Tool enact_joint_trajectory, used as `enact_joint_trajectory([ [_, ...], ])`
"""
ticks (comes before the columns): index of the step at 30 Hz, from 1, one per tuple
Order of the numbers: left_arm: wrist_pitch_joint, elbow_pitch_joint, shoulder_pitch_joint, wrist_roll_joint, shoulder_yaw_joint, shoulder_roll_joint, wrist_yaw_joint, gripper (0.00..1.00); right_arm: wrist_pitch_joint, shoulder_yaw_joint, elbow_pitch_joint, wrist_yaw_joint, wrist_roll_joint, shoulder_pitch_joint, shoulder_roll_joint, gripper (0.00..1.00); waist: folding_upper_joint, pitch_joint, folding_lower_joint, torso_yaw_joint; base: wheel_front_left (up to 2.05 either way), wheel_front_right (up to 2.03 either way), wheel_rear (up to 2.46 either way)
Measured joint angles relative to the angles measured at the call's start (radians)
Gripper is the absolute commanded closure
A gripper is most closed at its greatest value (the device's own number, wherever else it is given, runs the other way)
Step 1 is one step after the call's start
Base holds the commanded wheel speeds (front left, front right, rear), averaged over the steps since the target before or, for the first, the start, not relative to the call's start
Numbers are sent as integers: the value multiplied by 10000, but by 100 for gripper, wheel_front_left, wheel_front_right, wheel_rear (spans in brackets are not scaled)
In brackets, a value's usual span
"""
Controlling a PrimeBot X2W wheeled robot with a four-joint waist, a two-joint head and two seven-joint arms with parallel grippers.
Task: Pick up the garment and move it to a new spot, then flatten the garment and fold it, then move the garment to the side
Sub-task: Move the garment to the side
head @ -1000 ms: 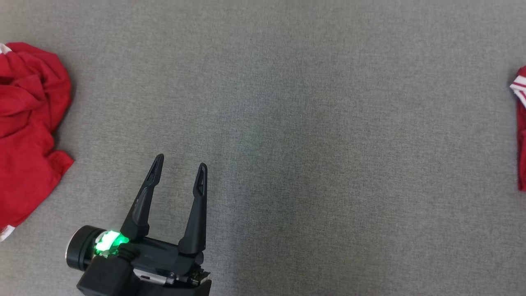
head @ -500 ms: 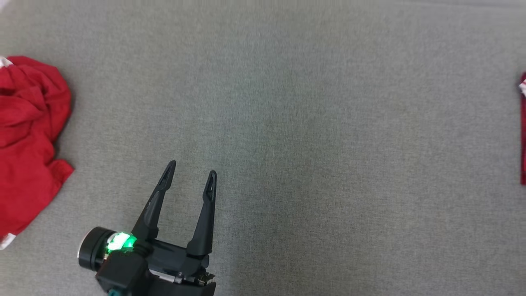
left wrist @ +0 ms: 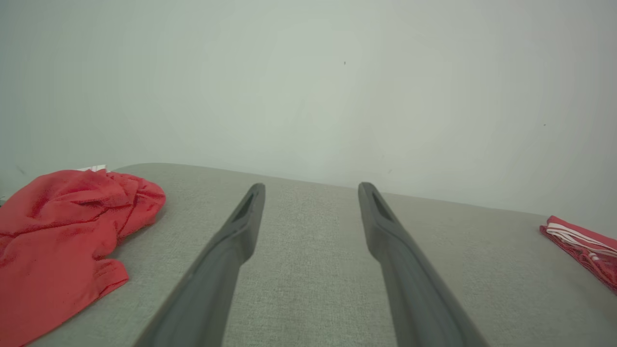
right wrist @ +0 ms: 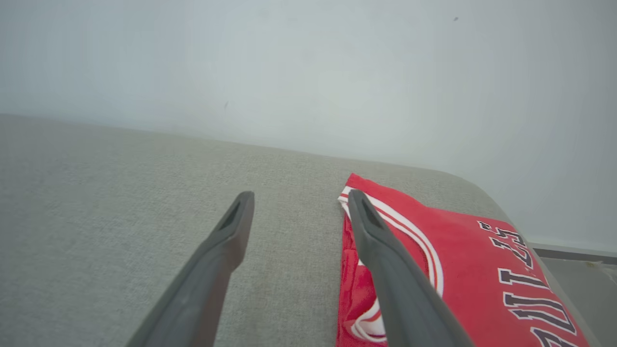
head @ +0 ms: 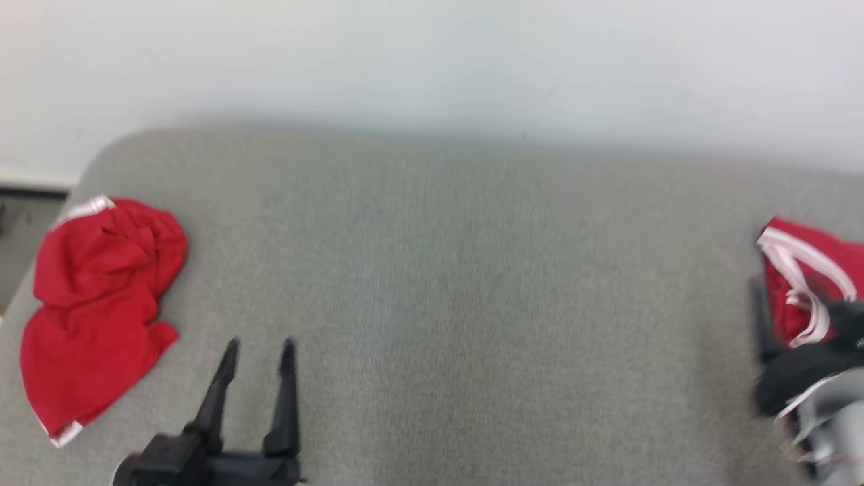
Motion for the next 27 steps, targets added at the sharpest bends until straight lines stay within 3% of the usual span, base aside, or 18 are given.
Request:
enact_joint_trajectory([
  [7,0,589,560,286,278,15,-58,0,161,-35,-2696,0,332,2109,1553,0,0,-1293,-1,-215,0,0,0],
  [14,2,1200,675,468,489,79,-198,0,663,-514,-4748,0,-460,3643,2696,0,0,-2097,0,-520,0,0,0],
  [27,2,1898,674,313,805,65,-326,0,451,-616,-4936,0,-886,4738,3126,0,1,-2279,4,-875,0,0,0],
])
